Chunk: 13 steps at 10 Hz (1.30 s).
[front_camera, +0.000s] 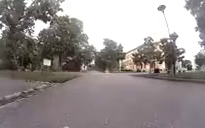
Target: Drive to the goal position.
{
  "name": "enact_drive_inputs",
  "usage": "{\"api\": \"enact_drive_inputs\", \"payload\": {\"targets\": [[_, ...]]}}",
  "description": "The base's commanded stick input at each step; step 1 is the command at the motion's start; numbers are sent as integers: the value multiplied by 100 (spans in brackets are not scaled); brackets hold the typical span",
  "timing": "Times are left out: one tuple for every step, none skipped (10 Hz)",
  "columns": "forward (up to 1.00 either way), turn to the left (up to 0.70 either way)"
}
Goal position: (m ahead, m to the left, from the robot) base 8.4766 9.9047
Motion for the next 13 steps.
{"api": "enact_drive_inputs", "payload": {"targets": [[70,0],[70,0],[70,0],[70,0],[70,0],[70,0],[70,0],[70,0],[70,-21],[70,-35],[70,-35],[70,-35],[70,-22]]}}
